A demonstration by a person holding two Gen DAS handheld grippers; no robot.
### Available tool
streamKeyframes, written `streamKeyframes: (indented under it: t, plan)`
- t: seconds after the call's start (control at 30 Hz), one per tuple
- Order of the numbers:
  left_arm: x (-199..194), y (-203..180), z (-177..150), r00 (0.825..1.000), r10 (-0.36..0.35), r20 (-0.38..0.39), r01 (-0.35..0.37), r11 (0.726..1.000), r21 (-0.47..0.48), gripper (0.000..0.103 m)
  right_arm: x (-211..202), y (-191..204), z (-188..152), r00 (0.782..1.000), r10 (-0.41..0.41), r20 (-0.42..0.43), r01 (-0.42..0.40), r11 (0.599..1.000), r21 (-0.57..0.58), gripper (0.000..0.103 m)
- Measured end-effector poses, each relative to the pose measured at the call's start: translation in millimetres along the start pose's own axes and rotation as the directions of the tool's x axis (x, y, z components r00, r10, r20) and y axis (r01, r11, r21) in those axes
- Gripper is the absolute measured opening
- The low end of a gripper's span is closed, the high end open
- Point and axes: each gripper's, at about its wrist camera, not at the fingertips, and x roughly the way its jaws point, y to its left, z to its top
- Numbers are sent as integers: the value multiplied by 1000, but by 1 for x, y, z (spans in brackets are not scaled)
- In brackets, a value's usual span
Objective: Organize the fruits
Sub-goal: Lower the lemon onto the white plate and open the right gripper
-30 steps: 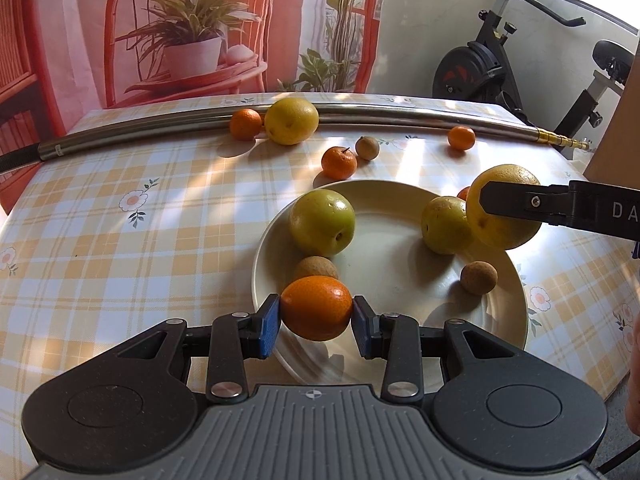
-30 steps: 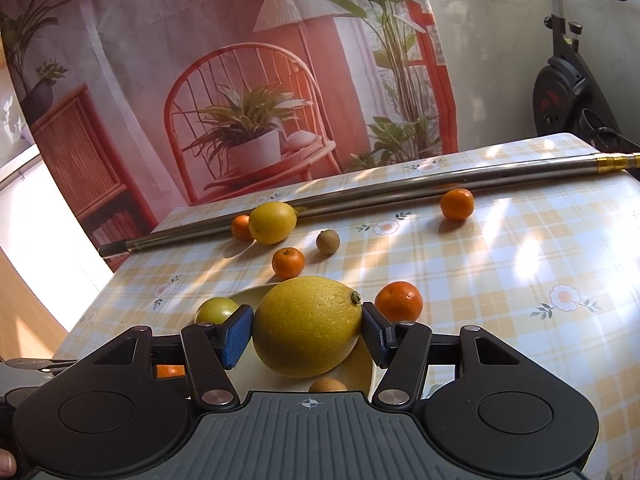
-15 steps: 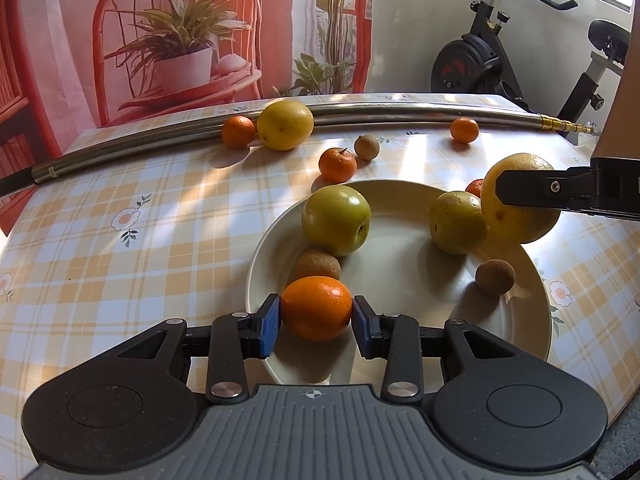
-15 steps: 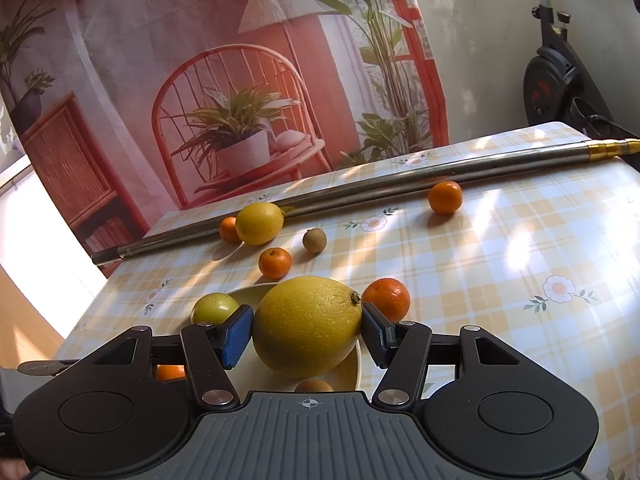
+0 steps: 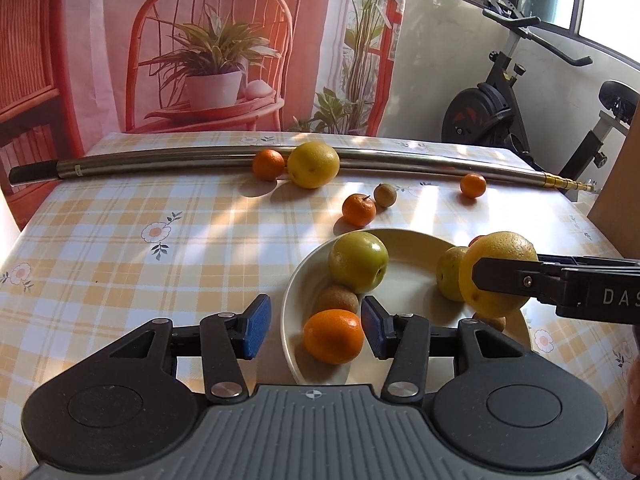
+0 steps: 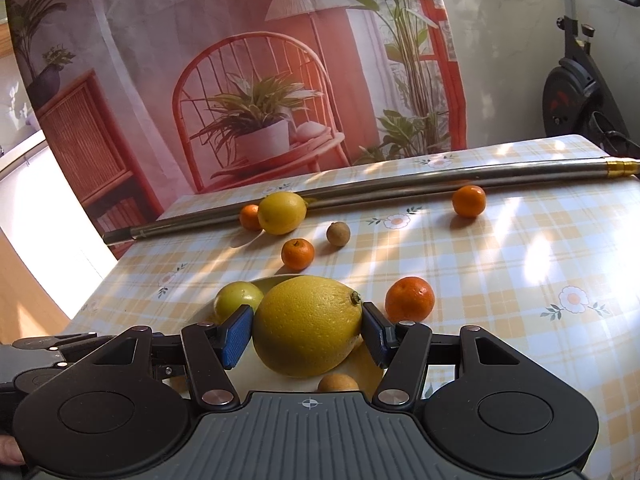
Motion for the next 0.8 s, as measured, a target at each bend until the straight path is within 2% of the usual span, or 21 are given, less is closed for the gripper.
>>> streamKeyframes:
  t: [0.2,0.37,0.6,0.7,0.8]
  plan:
    - [-11,16,6,998,40,55,-37,997,-64,52,17,21,-6,997,21,-76,-25,998,-54,54]
    - [-14,27,6,997,42,69,-34,993,-109,52,37,42,3,992,20,-124,-44,979,-197,54]
    - [-9,38,3,997,40,66,-30,988,-155,52,64,59,23,986,-50,-159,-27,893,-449,54]
    - [-7,39,3,997,39,63,-29,987,-159,52,73,60,26,981,-74,-177,-27,862,-507,54]
    - [-5,39,2,998,39,59,-29,987,-156,52,80,59,27,979,-80,-187,-31,849,-528,54]
